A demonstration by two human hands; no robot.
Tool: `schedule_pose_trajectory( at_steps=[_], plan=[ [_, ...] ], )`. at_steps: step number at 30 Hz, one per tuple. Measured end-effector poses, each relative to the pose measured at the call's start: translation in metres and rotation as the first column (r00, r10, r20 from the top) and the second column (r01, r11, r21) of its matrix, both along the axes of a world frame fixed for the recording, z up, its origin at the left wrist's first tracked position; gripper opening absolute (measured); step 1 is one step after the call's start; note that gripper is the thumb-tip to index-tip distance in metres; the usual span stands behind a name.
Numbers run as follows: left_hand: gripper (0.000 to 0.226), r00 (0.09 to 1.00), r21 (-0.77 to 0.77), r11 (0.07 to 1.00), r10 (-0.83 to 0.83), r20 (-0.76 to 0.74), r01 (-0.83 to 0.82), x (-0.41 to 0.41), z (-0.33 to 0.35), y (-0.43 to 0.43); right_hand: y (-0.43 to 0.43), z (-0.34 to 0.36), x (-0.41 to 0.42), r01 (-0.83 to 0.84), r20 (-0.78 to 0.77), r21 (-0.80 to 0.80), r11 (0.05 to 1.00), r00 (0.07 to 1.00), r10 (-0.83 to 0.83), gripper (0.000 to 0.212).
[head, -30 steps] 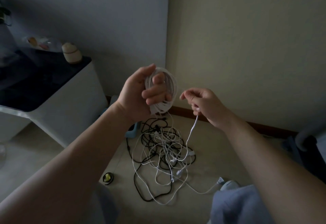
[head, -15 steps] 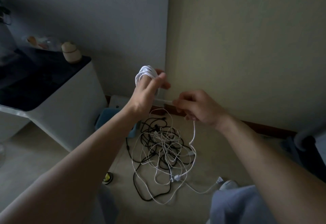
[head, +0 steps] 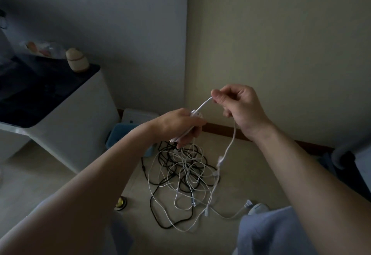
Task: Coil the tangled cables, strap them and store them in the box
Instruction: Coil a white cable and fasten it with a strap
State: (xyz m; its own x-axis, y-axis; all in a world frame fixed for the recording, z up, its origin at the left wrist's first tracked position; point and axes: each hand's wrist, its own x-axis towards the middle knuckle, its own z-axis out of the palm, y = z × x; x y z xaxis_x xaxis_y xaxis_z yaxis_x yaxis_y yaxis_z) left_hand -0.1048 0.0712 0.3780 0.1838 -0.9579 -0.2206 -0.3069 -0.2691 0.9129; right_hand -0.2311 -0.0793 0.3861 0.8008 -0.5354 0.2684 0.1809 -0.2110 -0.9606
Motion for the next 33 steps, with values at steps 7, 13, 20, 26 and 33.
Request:
schedule_pose_trajectory(
  at_steps=[7,13,20,26,33],
  plan=[
    [0.044,0.804,-0.225,0.967,-0.228,-0.549,0.121,-0.006,0.021,0.005,-0.008,-0.023,0.013,0.037,-0.103,-0.062,0.997,0.994,-0.043,0.032],
    [0.041,0.522,-0.388,0.867,-0.184,-0.833,-0.313,0.007,0.028,0.010,-0.005,-0.041,0.013,-0.172,-0.370,-0.025,0.985,0.917,0.150,0.032],
    [0.045,0.512,-0.341,0.510,0.242,-0.824,-0.789,0.031,0.019,0.008,0.008,-0.028,0.007,-0.276,-0.459,0.095,0.957,0.840,0.288,0.032],
    [0.056,0.855,-0.511,0.786,0.490,0.169,-0.349,0.035,0.004,0.012,0.010,-0.005,0.001,-0.181,-0.185,-0.037,0.983,0.968,0.171,0.022],
    [0.044,0.996,-0.067,0.993,0.092,0.004,-0.092,0.003,0.009,0.005,-0.002,-0.005,0.000,0.027,0.027,-0.018,0.999,0.999,-0.026,0.019]
  ],
)
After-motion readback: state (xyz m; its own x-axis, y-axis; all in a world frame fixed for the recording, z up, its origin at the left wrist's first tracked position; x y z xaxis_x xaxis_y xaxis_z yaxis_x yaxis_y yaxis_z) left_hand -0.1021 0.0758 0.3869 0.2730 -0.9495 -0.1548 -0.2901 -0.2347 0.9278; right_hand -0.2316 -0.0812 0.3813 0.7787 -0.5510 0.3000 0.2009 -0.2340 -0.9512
